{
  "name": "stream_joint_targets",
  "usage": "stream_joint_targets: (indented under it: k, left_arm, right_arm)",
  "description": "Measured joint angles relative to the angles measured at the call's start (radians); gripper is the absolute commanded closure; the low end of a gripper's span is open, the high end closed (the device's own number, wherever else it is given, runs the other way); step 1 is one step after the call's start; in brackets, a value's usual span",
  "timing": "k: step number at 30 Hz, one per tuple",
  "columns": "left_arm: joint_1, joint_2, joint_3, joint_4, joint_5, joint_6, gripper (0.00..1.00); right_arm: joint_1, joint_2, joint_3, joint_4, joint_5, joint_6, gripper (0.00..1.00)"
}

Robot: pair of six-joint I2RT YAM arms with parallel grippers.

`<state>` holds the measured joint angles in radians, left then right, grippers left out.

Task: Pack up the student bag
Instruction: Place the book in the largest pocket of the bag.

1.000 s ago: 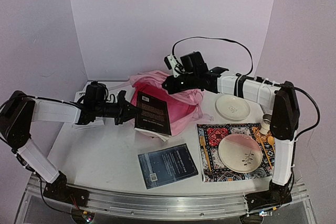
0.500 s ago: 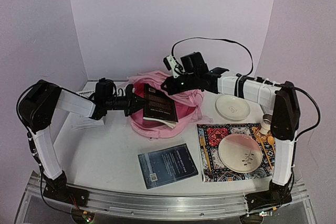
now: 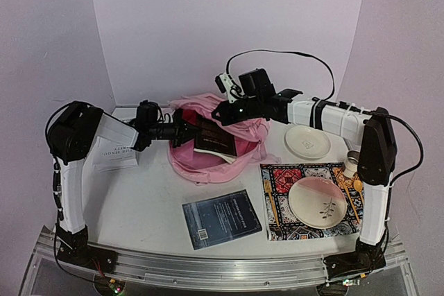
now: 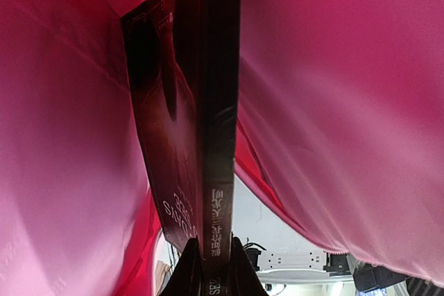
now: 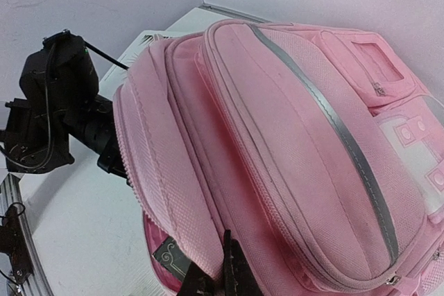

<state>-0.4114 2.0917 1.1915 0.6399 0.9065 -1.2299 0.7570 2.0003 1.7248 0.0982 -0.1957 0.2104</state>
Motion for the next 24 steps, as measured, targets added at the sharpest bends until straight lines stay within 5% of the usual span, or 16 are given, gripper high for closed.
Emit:
stream_joint_targets:
  k: [6, 14, 20, 24]
  left_arm:
    - [0.030, 0.100, 0.079, 0.017, 0.036, -0.003, 0.80]
    - [0.073, 0.214, 0.143, 0.024, 0.037, -0.031, 0.39]
    - [0.076, 0.188, 0.101, 0.030, -0.004, -0.021, 0.31]
    - [0.076, 0.118, 0.006, 0.011, -0.051, 0.002, 0.40]
  right_arm:
    - [0.000, -0.001, -0.002, 0.005, -0.004, 0.000, 1.00]
    - [0.001, -0.003, -0.022, 0.007, -0.014, 0.001, 1.00]
    - [0.001, -0.005, -0.024, 0.008, -0.017, 0.002, 1.00]
    - [0.003, -0.005, -0.024, 0.010, -0.025, 0.002, 1.00]
